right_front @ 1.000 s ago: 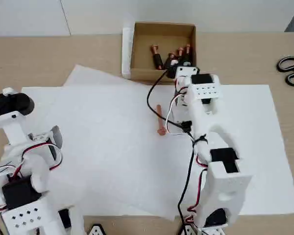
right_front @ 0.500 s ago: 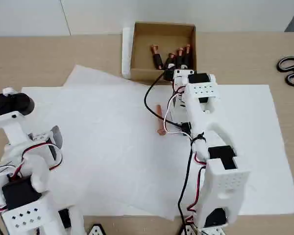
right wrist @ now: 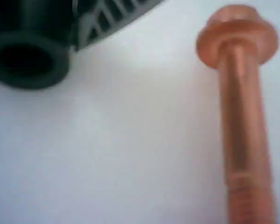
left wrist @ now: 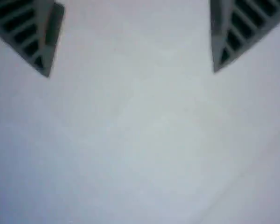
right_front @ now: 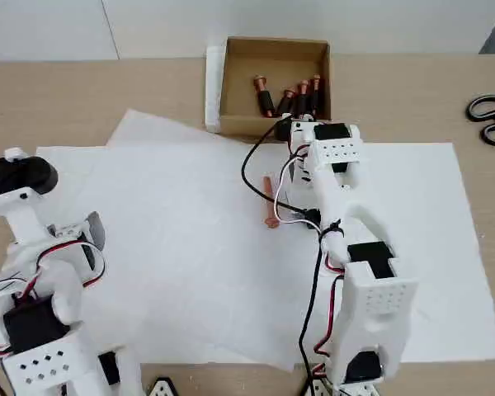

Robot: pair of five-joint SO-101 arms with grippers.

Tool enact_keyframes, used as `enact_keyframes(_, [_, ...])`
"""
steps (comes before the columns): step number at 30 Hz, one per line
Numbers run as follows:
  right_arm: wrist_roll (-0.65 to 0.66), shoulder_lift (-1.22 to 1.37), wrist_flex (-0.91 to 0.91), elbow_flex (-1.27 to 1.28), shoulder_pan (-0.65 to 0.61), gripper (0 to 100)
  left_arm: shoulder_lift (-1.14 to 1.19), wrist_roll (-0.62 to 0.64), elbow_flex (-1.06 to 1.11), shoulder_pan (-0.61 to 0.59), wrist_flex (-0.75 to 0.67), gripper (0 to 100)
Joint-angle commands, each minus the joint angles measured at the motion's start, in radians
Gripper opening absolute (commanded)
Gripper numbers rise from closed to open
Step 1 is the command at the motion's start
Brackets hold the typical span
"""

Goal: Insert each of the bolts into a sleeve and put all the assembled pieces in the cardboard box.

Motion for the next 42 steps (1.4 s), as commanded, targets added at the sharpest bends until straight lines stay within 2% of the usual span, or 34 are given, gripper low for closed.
enact_keyframes(1, [-0.012, 0.001, -0.022, -0.031, -0.008, 12.2, -0.011, 0.000, -0.025, 0.000, 0.003, 21])
enact_keyframes(4, [-0.012, -0.001, -0.025, -0.031, -0.008, 11.2, -0.011, 0.000, -0.025, 0.000, 0.003, 21])
enact_keyframes(8, [-0.009, -0.001, -0.025, -0.031, -0.008, 0.1, -0.011, 0.000, -0.025, 0.000, 0.003, 21])
enact_keyframes(13, [-0.002, -0.016, -0.012, -0.038, -0.002, 0.3, -0.009, 0.000, -0.025, 0.000, 0.003, 21])
enact_keyframes(18, [0.018, -0.179, 0.137, -0.147, -0.001, 0.3, -0.006, 0.000, -0.031, 0.002, 0.003, 21])
enact_keyframes(23, [0.044, -0.354, 0.232, -0.226, -0.001, 0.3, -0.003, -0.130, -0.036, 0.124, 0.006, 21])
enact_keyframes(26, [0.061, -0.440, 0.255, -0.232, 0.022, 0.3, 0.017, -0.147, -0.096, 0.209, 0.025, 21])
enact_keyframes(29, [0.061, -0.521, 0.255, -0.232, 0.079, 0.3, 0.133, -0.155, -0.209, 0.233, 0.026, 21])
enact_keyframes(34, [0.063, -0.641, 0.262, -0.232, 0.189, 0.3, 0.503, -0.110, -0.478, 0.255, 0.071, 21])
enact_keyframes(38, [0.063, -0.716, 0.263, -0.232, 0.283, 0.3, 0.806, -0.068, -0.731, 0.391, 0.195, 21])
enact_keyframes(42, [0.061, -0.780, 0.265, -0.229, 0.369, 0.3, 1.056, -0.048, -0.946, 0.560, 0.238, 21])
